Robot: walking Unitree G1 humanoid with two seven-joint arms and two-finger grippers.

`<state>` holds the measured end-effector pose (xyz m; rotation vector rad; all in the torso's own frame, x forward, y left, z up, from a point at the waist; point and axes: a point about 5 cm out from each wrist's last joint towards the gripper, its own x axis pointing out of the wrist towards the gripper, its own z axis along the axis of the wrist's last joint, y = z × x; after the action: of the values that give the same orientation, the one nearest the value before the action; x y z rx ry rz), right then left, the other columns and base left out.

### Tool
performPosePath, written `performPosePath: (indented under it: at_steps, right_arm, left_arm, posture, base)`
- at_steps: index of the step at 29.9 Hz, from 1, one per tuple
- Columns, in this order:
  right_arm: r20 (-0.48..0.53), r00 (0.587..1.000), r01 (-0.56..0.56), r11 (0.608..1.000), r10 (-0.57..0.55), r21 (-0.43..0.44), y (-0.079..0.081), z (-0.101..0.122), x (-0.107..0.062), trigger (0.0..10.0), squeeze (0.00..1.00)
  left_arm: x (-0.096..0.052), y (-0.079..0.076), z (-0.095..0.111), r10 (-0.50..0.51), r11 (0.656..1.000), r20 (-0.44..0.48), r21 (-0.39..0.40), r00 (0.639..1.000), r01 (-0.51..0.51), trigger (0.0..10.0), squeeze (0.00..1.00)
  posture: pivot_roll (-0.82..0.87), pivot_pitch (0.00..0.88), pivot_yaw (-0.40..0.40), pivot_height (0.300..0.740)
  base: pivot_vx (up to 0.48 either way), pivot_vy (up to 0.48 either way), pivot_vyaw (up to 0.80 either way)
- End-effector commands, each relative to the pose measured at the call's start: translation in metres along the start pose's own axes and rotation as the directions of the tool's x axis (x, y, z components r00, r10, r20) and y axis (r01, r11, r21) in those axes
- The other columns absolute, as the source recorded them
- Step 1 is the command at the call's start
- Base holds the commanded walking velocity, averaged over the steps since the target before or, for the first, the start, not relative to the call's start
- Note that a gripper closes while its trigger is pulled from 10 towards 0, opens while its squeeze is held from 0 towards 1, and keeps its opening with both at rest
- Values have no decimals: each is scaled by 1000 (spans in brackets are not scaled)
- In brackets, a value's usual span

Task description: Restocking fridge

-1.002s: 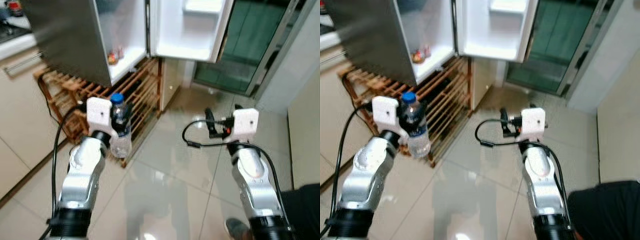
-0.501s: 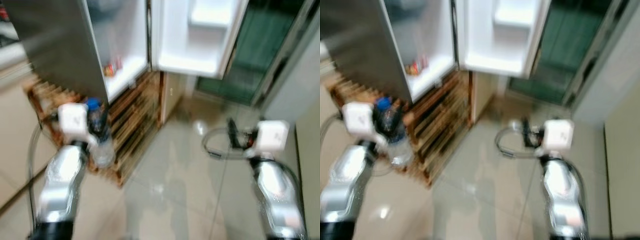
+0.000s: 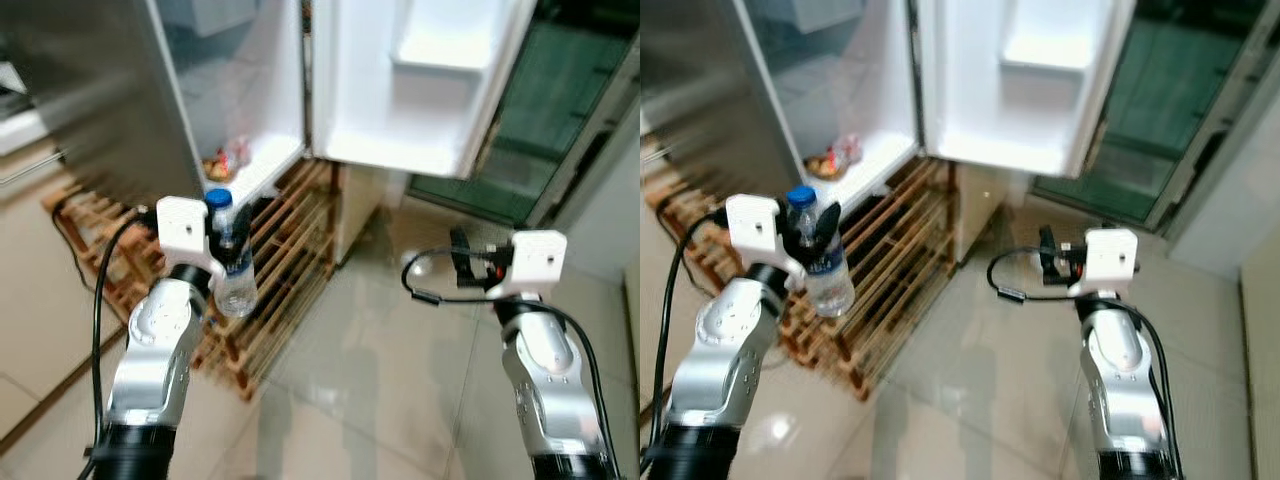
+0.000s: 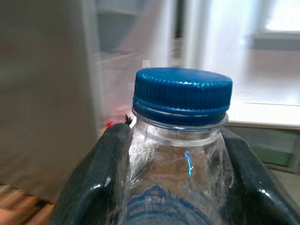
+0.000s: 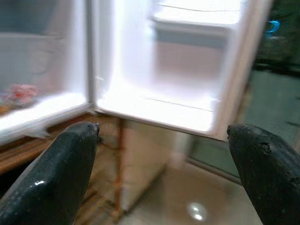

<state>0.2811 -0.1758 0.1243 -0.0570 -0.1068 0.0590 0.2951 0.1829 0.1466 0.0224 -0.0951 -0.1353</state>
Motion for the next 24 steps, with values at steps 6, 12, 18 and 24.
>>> performPosePath:
  at_steps: [6, 12, 18, 24]
  right_arm:
    - [-9, 999, 34, 999, -35, -20, -10, -1, -1, 10000, 31]
    - [4, 999, 34, 999, -33, -8, -8, 0, 2, 10000, 35]
    - [-4, 999, 38, 999, -38, -15, -9, -1, 6, 10000, 31]
    - [4, 999, 40, 999, -40, -12, -8, -2, 6, 10000, 31]
  left_arm:
    - [10, -11, 12, -49, 999, 60, 8, 997, 48, 10000, 0]
    - [13, -16, 16, -101, 994, 81, 46, 992, 98, 10000, 0]
    - [16, -19, 16, -126, 991, 84, 57, 989, 121, 10000, 0]
    - [19, -18, 16, -131, 990, 81, 64, 988, 126, 10000, 0]
  posture:
    - [-45, 0, 8, 740]
    - [-42, 0, 10, 740]
    - [-40, 0, 14, 740]
    - [-36, 0, 14, 740]
  base:
    - [480, 0, 0]
    - [480, 0, 0]
    - [480, 0, -353]
    - [479, 0, -250]
